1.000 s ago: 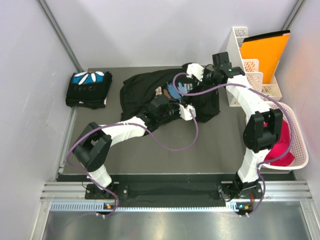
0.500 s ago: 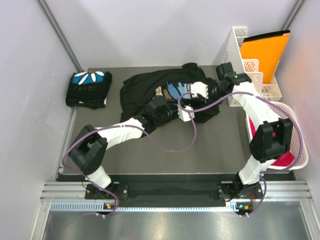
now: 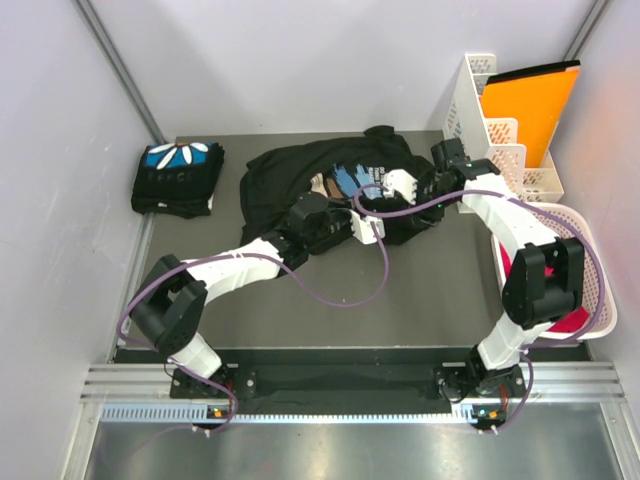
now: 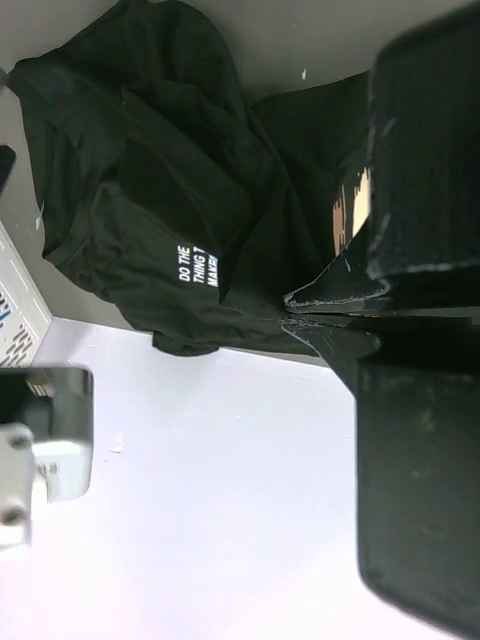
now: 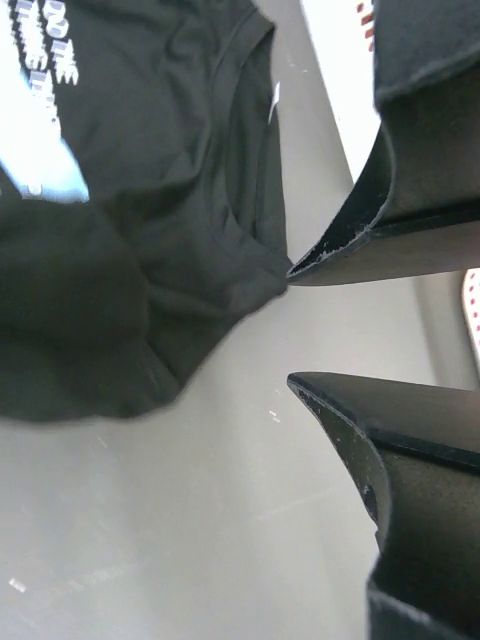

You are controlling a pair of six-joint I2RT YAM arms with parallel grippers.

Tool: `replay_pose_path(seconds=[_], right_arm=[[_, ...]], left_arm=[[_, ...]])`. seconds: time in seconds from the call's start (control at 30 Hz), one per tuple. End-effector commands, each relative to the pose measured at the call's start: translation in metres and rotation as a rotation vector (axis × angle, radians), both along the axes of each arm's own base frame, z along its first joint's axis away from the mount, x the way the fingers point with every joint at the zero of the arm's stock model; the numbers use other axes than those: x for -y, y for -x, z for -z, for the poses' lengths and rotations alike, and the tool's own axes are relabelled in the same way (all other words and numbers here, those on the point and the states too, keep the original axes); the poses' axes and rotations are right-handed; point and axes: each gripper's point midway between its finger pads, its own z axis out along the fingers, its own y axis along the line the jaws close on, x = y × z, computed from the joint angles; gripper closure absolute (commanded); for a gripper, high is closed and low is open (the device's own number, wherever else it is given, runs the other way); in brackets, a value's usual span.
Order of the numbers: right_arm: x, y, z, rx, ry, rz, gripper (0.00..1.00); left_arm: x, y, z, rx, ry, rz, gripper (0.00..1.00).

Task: Fold and stack the t-shirts
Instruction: Flatten the tshirt out

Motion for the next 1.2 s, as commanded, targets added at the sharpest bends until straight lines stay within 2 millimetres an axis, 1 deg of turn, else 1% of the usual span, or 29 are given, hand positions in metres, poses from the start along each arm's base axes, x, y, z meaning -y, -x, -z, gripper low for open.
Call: replay_pose_path(seconds=[0.0,0.03,0.07,0.1,0.13,0.17,0.27,0.37,0.4,0.43,0.5,0.57,0.63,0.73,0.8,0.97,1.0,1.07,1.1,1.17], right_arm=[[-0.009,-0.020,-0.018,0.043,-0.143,0.187,0.60],[-0.013,-0.019,-0.017,0.030,-0.173,0.197,0.59],[-0.018,-0.023,-0.018,0.039,-0.205,0.204,0.60],[-0.023,-0.017,-0.009,0.002,-0.236,0.225,0.59],[-0.025,-0.017,-0.006,0.005,-0.251,0.234,0.59],[-0.028,-0.023,-0.004,0.026,-0.265,0.240,0.58],[-0.031,-0.021,0.020,0.000,-0.246,0.258,0.58],[-0.045,-0.013,0.031,0.000,-0.217,0.195,0.56],[-0.055,-0.009,0.031,0.017,-0.197,0.150,0.56],[-0.059,-0.008,0.032,0.025,-0.186,0.135,0.55],[-0.069,-0.008,0.033,0.055,-0.158,0.099,0.54],[-0.077,-0.012,0.033,0.088,-0.143,0.086,0.53],[-0.080,-0.019,0.032,0.133,-0.123,0.088,0.51],[-0.082,-0.023,0.037,0.166,-0.093,0.089,0.50],[-0.080,-0.022,0.043,0.166,-0.075,0.096,0.50],[-0.073,-0.023,0.055,0.195,-0.031,0.111,0.55],[-0.073,-0.024,0.054,0.197,-0.030,0.112,0.61],[-0.071,-0.026,0.053,0.210,-0.023,0.118,0.66],[-0.071,-0.027,0.054,0.211,-0.017,0.118,0.75],[-0.069,-0.031,0.048,0.231,-0.006,0.113,0.83]], left_arm=[[-0.005,0.002,-0.027,0.056,0.052,-0.005,1.00],[-0.006,0.002,-0.026,0.055,0.051,-0.008,1.00],[-0.005,0.003,-0.028,0.059,0.054,-0.008,1.00],[-0.006,0.002,-0.026,0.058,0.051,-0.009,1.00],[-0.006,0.002,-0.026,0.058,0.051,-0.011,1.00],[-0.006,0.002,-0.027,0.059,0.052,-0.012,1.00],[-0.007,0.001,-0.026,0.057,0.049,-0.017,1.00],[-0.006,0.001,-0.025,0.054,0.046,-0.015,1.00],[-0.006,0.001,-0.024,0.054,0.044,-0.015,1.00],[-0.006,0.001,-0.025,0.057,0.045,-0.013,1.00],[-0.005,0.000,-0.022,0.051,0.043,-0.015,1.00],[-0.005,-0.001,-0.021,0.051,0.040,-0.017,1.00],[-0.004,-0.002,-0.021,0.053,0.043,-0.015,1.00],[-0.003,-0.003,-0.021,0.057,0.044,-0.018,1.00],[-0.003,-0.003,-0.022,0.060,0.042,-0.019,1.00],[-0.004,-0.005,-0.022,0.067,0.039,-0.026,1.00],[-0.003,-0.006,-0.022,0.069,0.037,-0.025,1.00],[-0.003,-0.007,-0.023,0.073,0.038,-0.026,1.00],[-0.003,-0.007,-0.022,0.070,0.036,-0.025,1.00],[-0.002,-0.008,-0.021,0.071,0.034,-0.021,1.00]])
